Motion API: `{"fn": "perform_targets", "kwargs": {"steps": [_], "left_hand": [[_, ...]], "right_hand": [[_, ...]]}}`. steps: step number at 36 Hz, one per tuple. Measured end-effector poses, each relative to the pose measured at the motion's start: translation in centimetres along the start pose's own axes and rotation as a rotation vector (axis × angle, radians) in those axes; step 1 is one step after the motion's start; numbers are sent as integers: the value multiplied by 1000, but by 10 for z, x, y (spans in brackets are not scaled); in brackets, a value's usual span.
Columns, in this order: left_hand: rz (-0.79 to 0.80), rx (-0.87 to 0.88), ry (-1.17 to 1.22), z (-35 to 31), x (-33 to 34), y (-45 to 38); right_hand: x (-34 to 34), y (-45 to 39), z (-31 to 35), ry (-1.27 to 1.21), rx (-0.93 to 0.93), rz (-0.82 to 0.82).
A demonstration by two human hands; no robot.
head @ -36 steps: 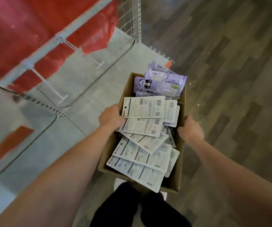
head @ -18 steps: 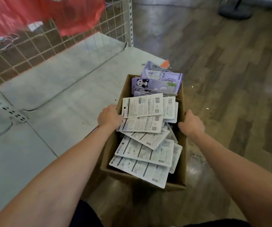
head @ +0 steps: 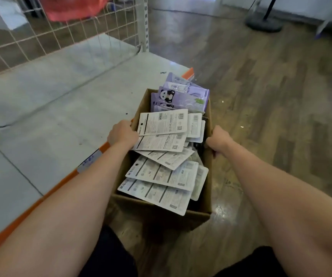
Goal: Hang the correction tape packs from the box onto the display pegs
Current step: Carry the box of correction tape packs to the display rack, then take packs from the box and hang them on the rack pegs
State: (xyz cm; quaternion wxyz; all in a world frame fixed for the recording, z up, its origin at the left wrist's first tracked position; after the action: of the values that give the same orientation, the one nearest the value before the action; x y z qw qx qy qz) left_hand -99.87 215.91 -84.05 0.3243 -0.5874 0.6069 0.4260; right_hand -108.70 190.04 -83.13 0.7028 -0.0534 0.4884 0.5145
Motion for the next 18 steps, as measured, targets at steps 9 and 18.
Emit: {"fn": "perform_targets", "kwargs": {"steps": [9,18], "left_hand": [[22,98,-34,-14,-4,-6],[100,294,-201,-8,-10,-7]], "right_hand": [[-13,-2,-7,-240,39,115],[-40,-3,-2,-183,-82,-61]]}}
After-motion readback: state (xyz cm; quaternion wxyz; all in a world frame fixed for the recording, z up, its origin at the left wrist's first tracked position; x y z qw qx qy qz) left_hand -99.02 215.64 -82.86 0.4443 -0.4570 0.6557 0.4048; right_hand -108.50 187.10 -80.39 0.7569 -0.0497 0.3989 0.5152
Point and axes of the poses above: each hand's wrist, its own y-axis away from the middle knuckle, its own x-axis out of the palm, z = x × y, the point moved 4 cm from there along -y, towards the middle knuckle, and after that the axes turned 4 degrees about -y, right-handed, at the moved point
